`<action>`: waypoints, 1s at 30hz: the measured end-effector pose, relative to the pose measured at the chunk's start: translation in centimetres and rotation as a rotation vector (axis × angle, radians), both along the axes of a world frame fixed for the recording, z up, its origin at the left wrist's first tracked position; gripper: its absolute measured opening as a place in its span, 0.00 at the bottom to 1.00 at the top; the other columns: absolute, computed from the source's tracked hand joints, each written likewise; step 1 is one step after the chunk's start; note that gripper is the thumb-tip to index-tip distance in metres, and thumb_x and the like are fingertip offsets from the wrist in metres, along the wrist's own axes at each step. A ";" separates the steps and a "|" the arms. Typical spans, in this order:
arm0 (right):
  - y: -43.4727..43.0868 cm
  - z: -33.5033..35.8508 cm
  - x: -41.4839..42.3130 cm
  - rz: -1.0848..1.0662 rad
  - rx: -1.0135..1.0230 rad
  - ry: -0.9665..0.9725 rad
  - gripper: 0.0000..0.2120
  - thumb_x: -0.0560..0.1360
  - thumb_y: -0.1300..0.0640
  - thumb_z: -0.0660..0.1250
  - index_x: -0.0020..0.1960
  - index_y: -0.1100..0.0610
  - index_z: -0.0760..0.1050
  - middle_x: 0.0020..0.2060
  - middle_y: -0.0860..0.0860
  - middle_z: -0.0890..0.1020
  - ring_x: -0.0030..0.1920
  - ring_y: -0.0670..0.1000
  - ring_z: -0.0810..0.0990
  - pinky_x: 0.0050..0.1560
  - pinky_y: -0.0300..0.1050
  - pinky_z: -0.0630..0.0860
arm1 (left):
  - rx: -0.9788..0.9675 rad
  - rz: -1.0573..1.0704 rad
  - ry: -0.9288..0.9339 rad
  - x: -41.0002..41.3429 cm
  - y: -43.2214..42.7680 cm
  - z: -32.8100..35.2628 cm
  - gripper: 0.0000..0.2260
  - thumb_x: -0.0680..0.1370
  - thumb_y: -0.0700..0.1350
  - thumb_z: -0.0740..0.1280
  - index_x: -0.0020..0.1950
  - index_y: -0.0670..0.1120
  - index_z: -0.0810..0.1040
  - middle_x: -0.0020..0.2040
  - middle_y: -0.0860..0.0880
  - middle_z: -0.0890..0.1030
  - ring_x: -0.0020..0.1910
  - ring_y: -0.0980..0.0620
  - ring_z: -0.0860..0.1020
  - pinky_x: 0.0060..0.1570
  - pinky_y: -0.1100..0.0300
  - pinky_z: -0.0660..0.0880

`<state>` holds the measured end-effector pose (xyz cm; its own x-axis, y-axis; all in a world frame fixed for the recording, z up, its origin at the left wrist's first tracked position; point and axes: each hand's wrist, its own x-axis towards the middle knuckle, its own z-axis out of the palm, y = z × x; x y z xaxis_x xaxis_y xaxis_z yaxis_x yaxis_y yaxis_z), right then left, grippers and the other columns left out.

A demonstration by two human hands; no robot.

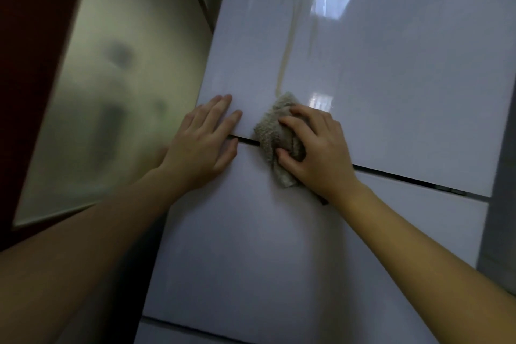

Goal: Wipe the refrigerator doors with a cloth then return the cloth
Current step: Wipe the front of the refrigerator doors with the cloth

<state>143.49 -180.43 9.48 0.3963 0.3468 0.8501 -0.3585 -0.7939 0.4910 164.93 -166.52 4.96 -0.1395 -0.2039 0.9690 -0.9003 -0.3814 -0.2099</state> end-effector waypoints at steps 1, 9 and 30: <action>-0.4 -0.1 -0.6 -0.004 -0.017 0.004 0.25 0.71 0.48 0.74 0.66 0.55 0.78 0.67 0.54 0.77 0.66 0.58 0.75 0.62 0.52 0.70 | -0.002 -0.001 0.000 0.0 0.0 0.0 0.24 0.81 0.53 0.56 0.74 0.44 0.70 0.78 0.40 0.66 0.76 0.41 0.65 0.72 0.46 0.64; -1.5 -0.2 -2.0 -0.012 0.004 -0.086 0.23 0.71 0.48 0.73 0.63 0.56 0.79 0.64 0.55 0.78 0.63 0.58 0.76 0.59 0.53 0.72 | 0.005 -0.029 0.022 0.0 0.0 0.0 0.24 0.81 0.53 0.56 0.74 0.44 0.69 0.78 0.40 0.65 0.77 0.41 0.64 0.72 0.46 0.64; -0.1 8.9 0.0 0.011 -0.005 -0.097 0.26 0.74 0.47 0.70 0.69 0.55 0.77 0.68 0.55 0.77 0.66 0.58 0.75 0.64 0.54 0.72 | 0.015 -0.033 0.037 -0.1 0.2 -0.2 0.24 0.81 0.53 0.55 0.74 0.44 0.70 0.78 0.40 0.66 0.76 0.41 0.65 0.72 0.45 0.66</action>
